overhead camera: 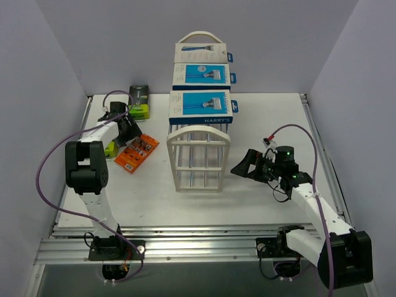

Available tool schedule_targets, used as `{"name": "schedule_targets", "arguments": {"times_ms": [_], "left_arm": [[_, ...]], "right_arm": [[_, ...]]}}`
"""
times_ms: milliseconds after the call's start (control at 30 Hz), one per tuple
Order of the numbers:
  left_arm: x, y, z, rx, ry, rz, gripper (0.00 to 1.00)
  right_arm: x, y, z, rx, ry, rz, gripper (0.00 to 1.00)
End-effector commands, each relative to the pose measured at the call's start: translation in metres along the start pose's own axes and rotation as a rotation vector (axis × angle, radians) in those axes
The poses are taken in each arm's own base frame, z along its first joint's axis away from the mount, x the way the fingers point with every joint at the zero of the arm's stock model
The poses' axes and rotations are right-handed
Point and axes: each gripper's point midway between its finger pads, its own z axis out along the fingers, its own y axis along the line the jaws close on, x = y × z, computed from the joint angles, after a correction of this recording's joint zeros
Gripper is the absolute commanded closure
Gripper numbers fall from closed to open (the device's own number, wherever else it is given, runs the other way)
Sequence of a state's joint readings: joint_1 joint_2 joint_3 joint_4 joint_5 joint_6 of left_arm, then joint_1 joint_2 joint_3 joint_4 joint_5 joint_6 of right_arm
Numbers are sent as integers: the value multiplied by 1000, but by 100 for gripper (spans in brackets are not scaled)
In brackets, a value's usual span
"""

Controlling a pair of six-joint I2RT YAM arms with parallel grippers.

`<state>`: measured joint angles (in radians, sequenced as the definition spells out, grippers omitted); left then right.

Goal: Place and organize the shaving razors onto the shelf
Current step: Grab a shaving razor with the right arm

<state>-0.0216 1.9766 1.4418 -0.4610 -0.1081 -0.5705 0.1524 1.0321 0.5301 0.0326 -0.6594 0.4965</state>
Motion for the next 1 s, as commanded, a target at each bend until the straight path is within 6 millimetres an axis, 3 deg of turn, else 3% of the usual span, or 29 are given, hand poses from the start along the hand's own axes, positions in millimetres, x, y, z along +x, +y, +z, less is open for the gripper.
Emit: {"name": "schedule_targets", "arguments": {"times_ms": [0,200,300,333,533,767,800,967], "left_arm": [[8,4,10,-12,33,8,22],[50,3,13,3,126,-44,23],[76,2,6,23,151,-63,23],[96,9,5,11,182,-64,23],[104,0,-31,92,126,-83,24],[124,5,-55,94,152,-119,25],[137,8,-57,100,185,-126,25],[159,10,-68,115,199,-142,26]], "right_arm": [[11,-8,-9,63,2,39,0],[11,3,-18,31,-28,67,0],[12,3,-23,44,-31,56,0],[12,3,-24,47,-28,52,0],[13,4,-35,88,-20,28,0],[18,11,-42,62,-30,46,7],[20,13,-43,51,-23,48,8],[27,21,-47,15,-3,25,17]]}}
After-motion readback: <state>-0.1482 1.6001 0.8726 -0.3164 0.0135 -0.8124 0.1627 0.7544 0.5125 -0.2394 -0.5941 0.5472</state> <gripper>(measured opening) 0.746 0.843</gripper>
